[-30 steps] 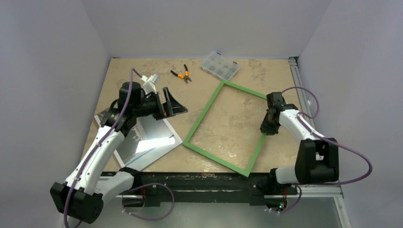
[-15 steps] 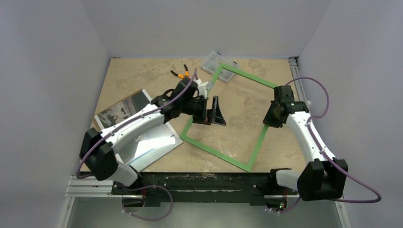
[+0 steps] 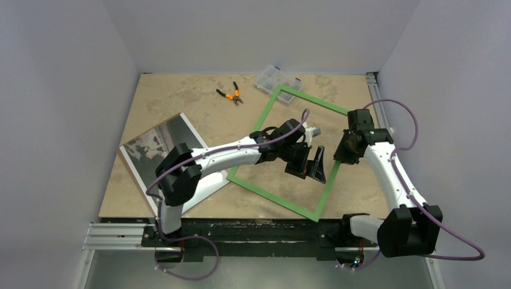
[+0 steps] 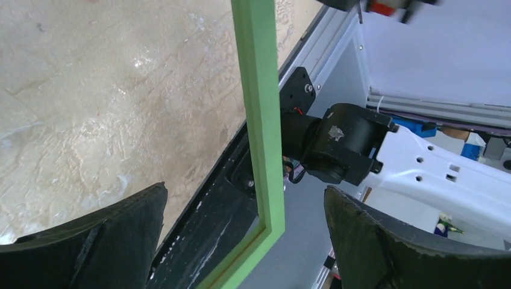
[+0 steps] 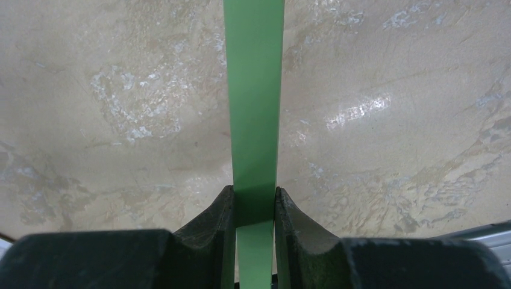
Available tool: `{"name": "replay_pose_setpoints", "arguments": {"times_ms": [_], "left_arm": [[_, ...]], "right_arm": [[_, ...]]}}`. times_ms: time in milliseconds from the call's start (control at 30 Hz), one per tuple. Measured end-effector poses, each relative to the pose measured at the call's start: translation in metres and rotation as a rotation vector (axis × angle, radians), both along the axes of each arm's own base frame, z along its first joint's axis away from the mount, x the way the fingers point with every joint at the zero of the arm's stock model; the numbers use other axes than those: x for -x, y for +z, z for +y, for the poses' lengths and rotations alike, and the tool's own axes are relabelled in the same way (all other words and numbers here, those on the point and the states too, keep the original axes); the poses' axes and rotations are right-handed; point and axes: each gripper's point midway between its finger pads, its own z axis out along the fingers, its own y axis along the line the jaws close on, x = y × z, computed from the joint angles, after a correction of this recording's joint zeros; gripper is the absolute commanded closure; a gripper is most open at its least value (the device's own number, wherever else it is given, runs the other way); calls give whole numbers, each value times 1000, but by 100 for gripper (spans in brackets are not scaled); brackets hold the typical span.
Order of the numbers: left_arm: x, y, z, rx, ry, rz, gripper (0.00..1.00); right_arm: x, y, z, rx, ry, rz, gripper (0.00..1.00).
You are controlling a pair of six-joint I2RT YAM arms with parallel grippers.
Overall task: Put the photo into the frame
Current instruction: Turn over the photo frame at the center of the board.
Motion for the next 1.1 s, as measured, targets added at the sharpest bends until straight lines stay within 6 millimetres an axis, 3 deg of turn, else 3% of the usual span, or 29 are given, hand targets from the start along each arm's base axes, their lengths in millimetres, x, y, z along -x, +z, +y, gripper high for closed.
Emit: {"name": "replay_pose_setpoints", "arguments": {"times_ms": [233,367,533,733,767,833,967,1033,1100], "left_arm": [[5,-35,-24,2,1,67,10],[10,-40,-40,45,-4,103,24],[14,-22,-57,149,-23,116,47],[14,-16,-63,195,-19,163,95],[13,-22,-62,180,-5,178,100],[11,-26,-61,184,-9,181,100],[11,-27,-61,186,-9,179,100],[11,-27,-61,182,-9,174,100],[9,-28,-58,168,2,161,100]], "right_arm": [[-6,13,7,-38,7,-28,100],[-10,18,10,-53,2,-44,100],[-10,18,12,-70,-3,-41,100],[-9,20,14,-81,-2,-40,100],[-10,20,14,-80,-3,-40,100],[-10,21,13,-80,-5,-40,98],[-10,21,14,-82,1,-38,82],[-10,21,15,-89,9,-38,58],[-12,24,20,-116,16,-50,28]]}}
